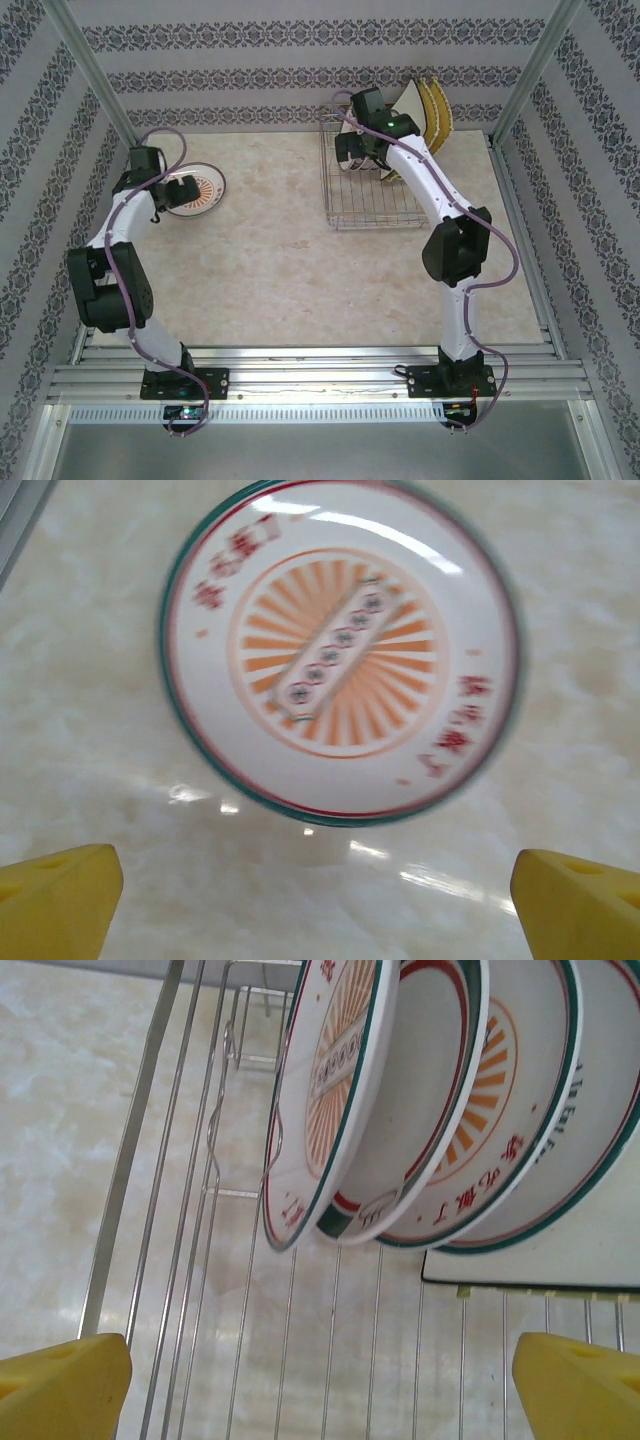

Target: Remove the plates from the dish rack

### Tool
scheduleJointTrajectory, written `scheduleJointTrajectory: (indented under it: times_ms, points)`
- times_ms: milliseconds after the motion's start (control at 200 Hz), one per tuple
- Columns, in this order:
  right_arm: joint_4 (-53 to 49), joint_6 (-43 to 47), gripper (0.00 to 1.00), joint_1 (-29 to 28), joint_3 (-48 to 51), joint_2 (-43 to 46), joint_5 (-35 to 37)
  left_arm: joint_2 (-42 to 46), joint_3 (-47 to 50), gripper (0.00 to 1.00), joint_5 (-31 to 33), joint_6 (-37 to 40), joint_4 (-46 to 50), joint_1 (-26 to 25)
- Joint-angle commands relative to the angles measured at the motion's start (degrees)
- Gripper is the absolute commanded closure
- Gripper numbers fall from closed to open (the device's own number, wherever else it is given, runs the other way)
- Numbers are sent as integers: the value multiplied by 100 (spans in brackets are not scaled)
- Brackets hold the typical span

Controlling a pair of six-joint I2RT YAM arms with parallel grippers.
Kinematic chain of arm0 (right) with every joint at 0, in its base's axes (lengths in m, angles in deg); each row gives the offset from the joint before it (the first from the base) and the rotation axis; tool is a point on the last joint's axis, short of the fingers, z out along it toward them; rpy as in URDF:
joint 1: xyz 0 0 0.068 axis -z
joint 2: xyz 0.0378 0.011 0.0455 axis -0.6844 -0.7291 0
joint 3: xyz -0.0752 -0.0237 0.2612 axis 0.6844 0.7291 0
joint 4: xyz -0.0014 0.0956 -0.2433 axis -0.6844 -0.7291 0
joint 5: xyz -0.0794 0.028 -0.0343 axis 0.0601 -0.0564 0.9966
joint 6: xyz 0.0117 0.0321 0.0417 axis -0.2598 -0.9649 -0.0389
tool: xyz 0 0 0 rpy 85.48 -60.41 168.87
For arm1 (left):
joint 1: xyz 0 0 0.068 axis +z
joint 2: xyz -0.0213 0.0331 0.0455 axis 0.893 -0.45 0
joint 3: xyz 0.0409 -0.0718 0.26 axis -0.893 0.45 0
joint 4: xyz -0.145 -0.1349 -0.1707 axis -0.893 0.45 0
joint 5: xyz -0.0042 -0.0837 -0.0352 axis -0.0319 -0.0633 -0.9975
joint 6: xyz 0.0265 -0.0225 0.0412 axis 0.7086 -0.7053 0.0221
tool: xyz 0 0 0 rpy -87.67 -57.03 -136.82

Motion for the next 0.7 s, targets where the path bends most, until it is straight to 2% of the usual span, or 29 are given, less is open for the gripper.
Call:
scheduleJointTrajectory:
  times_ms: [0,135,310,699]
  points:
    - [195,52,2,-34,-470,-405,308,-90,-600,0,142,460,1169,-480]
    - [25,-7,2,-75,-1344,-1019,430,-447,-1399,0,121,498,1772,-878]
    - [95,-119,6,-82,-2070,-1582,585,-910,-2161,0,86,520,2110,-1112]
    - [286,-360,23,23,-2688,-2271,664,-1437,-2653,0,173,568,2291,-1250]
